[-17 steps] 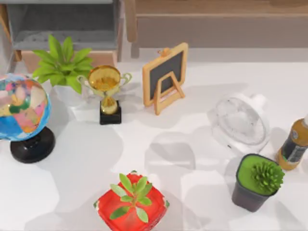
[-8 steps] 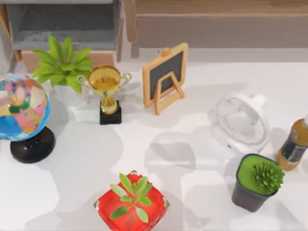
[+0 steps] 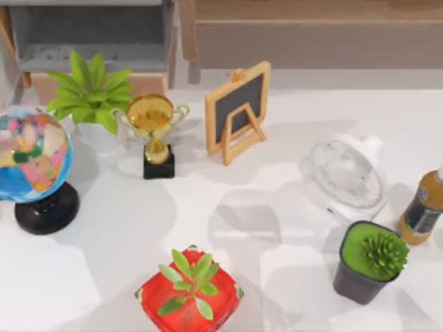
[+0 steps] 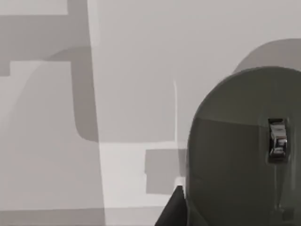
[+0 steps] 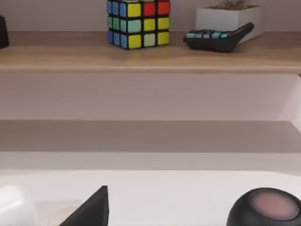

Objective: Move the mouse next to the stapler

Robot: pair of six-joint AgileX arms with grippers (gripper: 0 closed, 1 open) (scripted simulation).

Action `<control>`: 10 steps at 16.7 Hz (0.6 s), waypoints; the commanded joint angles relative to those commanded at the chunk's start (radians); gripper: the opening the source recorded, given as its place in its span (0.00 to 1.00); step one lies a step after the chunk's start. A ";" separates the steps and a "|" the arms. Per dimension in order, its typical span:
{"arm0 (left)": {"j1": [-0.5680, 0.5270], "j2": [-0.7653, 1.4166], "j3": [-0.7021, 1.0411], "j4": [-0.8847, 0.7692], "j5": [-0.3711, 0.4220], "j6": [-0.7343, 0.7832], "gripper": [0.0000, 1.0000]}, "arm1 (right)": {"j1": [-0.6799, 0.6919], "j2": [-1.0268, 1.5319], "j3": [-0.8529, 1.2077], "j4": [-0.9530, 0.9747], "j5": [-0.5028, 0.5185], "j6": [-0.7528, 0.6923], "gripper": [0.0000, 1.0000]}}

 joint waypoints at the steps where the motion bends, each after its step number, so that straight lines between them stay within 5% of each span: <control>1: 0.003 -0.029 -0.020 -0.001 0.004 0.012 0.00 | 0.000 0.000 0.000 0.000 0.000 0.000 1.00; 10: 0.038 -0.429 -0.283 0.112 0.037 0.171 0.00 | 0.000 0.000 0.000 0.000 0.000 0.000 1.00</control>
